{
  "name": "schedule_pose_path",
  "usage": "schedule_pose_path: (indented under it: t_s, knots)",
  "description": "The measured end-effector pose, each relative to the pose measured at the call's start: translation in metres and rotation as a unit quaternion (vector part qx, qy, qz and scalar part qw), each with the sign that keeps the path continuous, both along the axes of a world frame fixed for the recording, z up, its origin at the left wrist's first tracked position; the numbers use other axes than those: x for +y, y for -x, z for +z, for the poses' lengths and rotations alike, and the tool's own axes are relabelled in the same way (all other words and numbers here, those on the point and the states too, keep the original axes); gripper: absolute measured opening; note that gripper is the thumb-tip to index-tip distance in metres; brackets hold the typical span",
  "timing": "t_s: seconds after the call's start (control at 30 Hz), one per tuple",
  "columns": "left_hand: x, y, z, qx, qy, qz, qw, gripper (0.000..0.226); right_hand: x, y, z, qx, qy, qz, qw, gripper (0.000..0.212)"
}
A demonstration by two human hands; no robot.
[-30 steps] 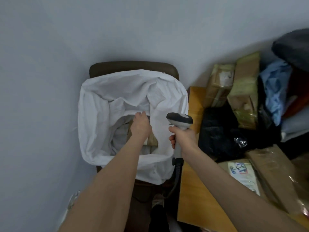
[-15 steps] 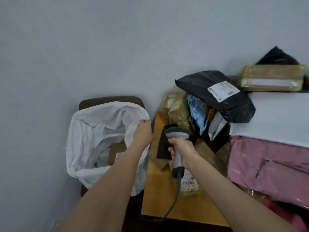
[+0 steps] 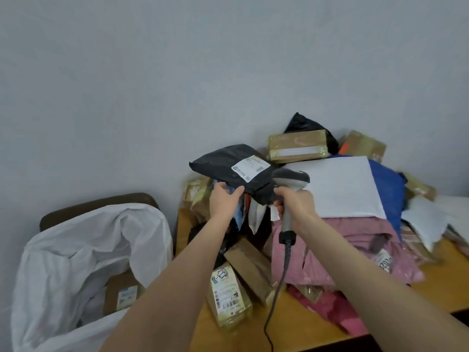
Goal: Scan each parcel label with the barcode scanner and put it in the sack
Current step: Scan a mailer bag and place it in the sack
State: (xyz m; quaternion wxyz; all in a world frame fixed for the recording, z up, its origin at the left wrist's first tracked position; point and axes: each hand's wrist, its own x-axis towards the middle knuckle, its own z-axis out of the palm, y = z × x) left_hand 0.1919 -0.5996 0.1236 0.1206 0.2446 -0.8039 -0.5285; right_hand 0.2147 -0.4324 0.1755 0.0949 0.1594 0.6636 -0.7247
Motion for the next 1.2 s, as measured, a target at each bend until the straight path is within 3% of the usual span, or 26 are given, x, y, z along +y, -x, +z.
schedule_pose_path:
  t_s: [0.1, 0.2, 0.3, 0.4, 0.47, 0.53, 0.6, 0.73, 0.77, 0.83, 0.9, 0.93, 1.07, 1.2]
  knots:
    - [0.014, 0.026, 0.005, 0.019, -0.141, 0.070, 0.987, 0.070, 0.019, 0.022, 0.010, 0.009, 0.011, -0.008, 1.000, 0.014]
    - [0.021, 0.048, 0.001, 0.007, -0.276, 0.114, 0.955, 0.060, 0.029, 0.041, 0.009, 0.004, 0.022, 0.006, 1.000, 0.012]
    - [0.021, 0.062, -0.006, 0.017, -0.310, 0.142, 0.940, 0.029, 0.037, 0.056, 0.001, 0.002, 0.029, 0.024, 0.999, 0.011]
    - [0.024, 0.053, 0.007, 0.027, -0.341, 0.124, 0.931, 0.022, 0.043, 0.066, -0.007, -0.004, 0.039, 0.041, 0.998, 0.013]
    - [0.026, 0.035, 0.014, -0.034, -0.347, 0.069, 0.935, 0.012, 0.043, 0.072, -0.011, -0.008, 0.048, 0.052, 0.997, 0.012]
    - [0.022, 0.012, 0.013, -0.139, -0.335, 0.008, 0.932, 0.014, 0.038, 0.078, -0.015, -0.011, 0.056, 0.062, 0.996, 0.011]
    - [0.009, -0.003, 0.007, -0.201, -0.317, 0.010, 0.927, 0.031, 0.032, 0.082, -0.022, -0.017, 0.063, 0.071, 0.995, 0.011]
    - [-0.022, -0.004, 0.001, -0.072, -0.254, 0.186, 0.947, 0.062, 0.025, 0.089, -0.042, -0.021, 0.050, 0.087, 0.995, 0.013]
    - [-0.030, 0.001, 0.000, -0.058, -0.199, 0.214, 0.955, 0.072, 0.024, 0.091, -0.047, -0.022, 0.051, 0.088, 0.995, 0.013]
    - [-0.041, 0.011, -0.002, -0.112, -0.042, 0.230, 0.966, 0.103, 0.020, 0.093, -0.056, -0.027, 0.058, 0.085, 0.994, 0.017]
    - [-0.046, 0.023, -0.004, -0.149, 0.104, 0.182, 0.966, 0.111, 0.016, 0.095, -0.062, -0.028, 0.065, 0.080, 0.994, 0.018]
    - [-0.048, 0.030, -0.007, -0.153, 0.129, 0.141, 0.970, 0.114, 0.014, 0.096, -0.064, -0.028, 0.063, 0.078, 0.995, 0.018]
    - [-0.043, 0.055, -0.011, -0.123, 0.063, 0.080, 0.987, 0.122, 0.013, 0.100, -0.070, -0.024, 0.062, 0.072, 0.995, 0.019]
    - [-0.035, 0.064, -0.019, -0.110, 0.017, 0.005, 0.994, 0.090, 0.017, 0.106, -0.073, -0.030, 0.070, 0.076, 0.994, 0.027]
